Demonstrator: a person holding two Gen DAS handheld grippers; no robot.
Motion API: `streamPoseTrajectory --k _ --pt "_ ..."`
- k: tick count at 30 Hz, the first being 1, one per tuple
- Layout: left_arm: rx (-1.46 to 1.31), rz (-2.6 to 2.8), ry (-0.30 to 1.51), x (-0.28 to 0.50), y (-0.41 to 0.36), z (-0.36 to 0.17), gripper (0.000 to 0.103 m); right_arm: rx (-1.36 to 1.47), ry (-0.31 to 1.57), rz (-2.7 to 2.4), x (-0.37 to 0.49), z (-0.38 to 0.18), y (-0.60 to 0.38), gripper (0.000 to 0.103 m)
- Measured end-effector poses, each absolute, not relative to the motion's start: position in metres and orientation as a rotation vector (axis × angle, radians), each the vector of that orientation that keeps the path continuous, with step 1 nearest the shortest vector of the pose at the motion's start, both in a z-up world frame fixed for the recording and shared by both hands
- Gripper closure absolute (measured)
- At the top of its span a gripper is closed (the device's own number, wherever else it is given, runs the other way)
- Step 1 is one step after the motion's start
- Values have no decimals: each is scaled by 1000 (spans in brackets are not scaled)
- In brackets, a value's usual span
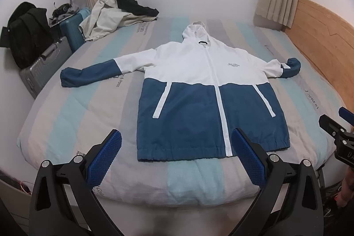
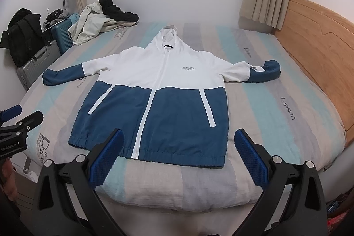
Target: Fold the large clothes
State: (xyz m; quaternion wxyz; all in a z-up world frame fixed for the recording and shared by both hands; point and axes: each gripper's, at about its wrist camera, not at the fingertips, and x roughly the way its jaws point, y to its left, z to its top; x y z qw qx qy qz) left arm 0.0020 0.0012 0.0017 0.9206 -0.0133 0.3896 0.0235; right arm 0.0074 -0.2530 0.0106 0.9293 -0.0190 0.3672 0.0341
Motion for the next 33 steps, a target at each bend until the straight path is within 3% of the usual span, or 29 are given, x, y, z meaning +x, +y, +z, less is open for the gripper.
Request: streamPoseTrajectory --k 33 --pt "-37 62 812 -1 7 -2 6 -47 759 75 6 9 -250 7"
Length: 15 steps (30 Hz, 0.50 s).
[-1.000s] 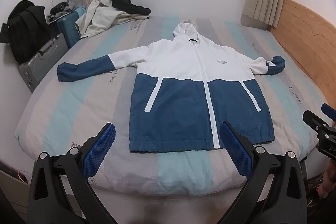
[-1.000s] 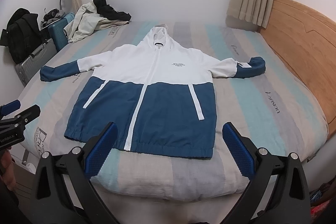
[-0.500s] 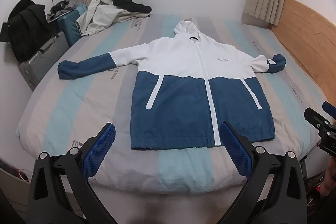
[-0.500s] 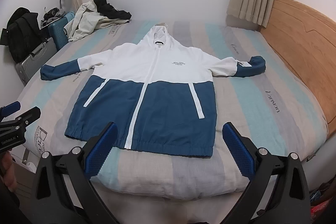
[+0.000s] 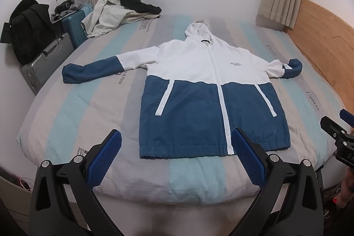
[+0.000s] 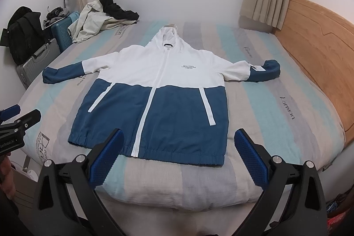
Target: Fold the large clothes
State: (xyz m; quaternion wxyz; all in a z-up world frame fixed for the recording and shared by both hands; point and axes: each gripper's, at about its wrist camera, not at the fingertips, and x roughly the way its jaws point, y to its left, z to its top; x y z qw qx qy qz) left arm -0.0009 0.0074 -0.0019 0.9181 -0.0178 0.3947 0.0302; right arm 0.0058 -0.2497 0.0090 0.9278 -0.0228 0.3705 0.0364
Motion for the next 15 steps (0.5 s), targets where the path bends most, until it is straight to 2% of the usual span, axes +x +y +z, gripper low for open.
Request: streamPoseTrajectory --k 15 --pt "-23 65 825 2 6 -1 6 -44 778 71 12 7 -250 7"
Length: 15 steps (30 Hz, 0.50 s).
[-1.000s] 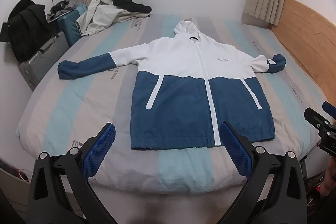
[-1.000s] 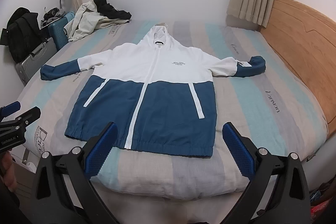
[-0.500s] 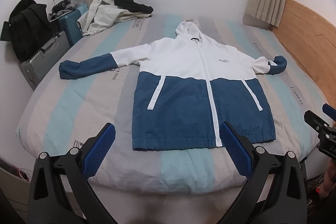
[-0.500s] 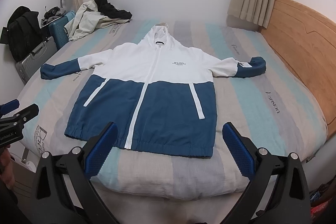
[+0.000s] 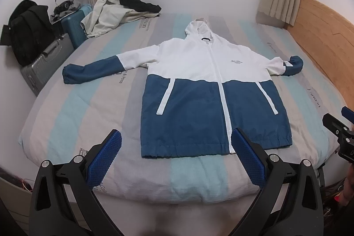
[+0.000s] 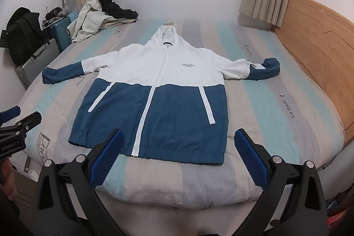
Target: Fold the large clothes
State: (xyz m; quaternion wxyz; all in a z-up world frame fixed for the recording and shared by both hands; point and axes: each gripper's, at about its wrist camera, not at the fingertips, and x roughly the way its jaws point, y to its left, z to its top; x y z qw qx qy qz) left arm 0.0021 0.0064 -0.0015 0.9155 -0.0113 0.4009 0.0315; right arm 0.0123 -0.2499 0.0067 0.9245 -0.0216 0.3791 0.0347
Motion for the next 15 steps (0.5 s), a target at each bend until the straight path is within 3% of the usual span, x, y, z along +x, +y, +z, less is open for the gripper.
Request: streamPoseTrajectory --k 15 --pt "-43 42 849 22 13 0 6 -13 797 69 27 8 -249 7"
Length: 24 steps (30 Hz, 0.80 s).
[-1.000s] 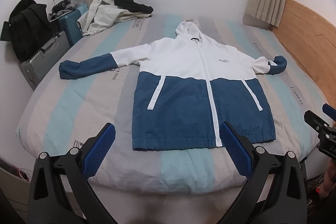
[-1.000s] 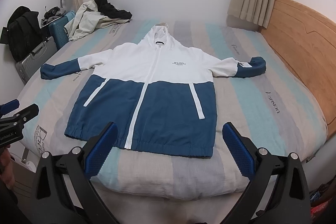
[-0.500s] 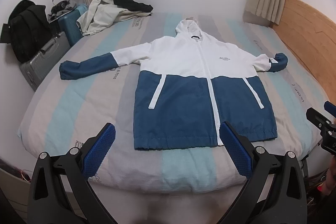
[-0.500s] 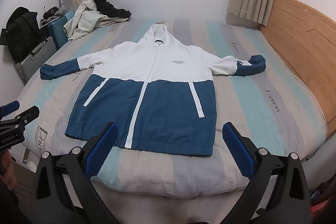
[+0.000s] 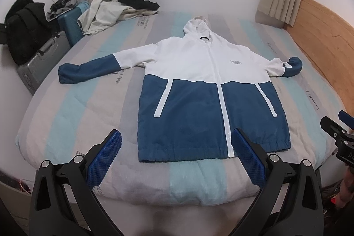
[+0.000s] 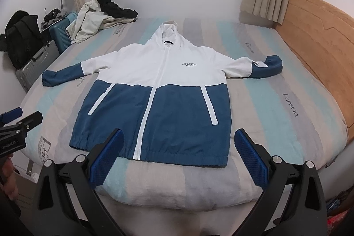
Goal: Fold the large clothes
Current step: 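Lower the left tool to the blue sleeve cuff and close on it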
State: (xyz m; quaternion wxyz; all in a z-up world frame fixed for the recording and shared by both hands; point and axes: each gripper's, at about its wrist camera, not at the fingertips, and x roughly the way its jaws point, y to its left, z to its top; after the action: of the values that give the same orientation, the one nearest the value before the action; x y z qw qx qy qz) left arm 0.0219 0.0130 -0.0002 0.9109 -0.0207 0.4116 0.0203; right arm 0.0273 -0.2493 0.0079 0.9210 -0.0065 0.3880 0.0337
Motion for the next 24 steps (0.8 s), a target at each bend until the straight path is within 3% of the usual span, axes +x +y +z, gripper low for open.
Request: streamPoseTrajectory --k 13,24 --pt "-29 5 955 91 50 14 6 -34 891 -3 91 26 -225 7" --pt "-40 58 975 211 44 -7 6 -93 927 25 228 0 -261 7"
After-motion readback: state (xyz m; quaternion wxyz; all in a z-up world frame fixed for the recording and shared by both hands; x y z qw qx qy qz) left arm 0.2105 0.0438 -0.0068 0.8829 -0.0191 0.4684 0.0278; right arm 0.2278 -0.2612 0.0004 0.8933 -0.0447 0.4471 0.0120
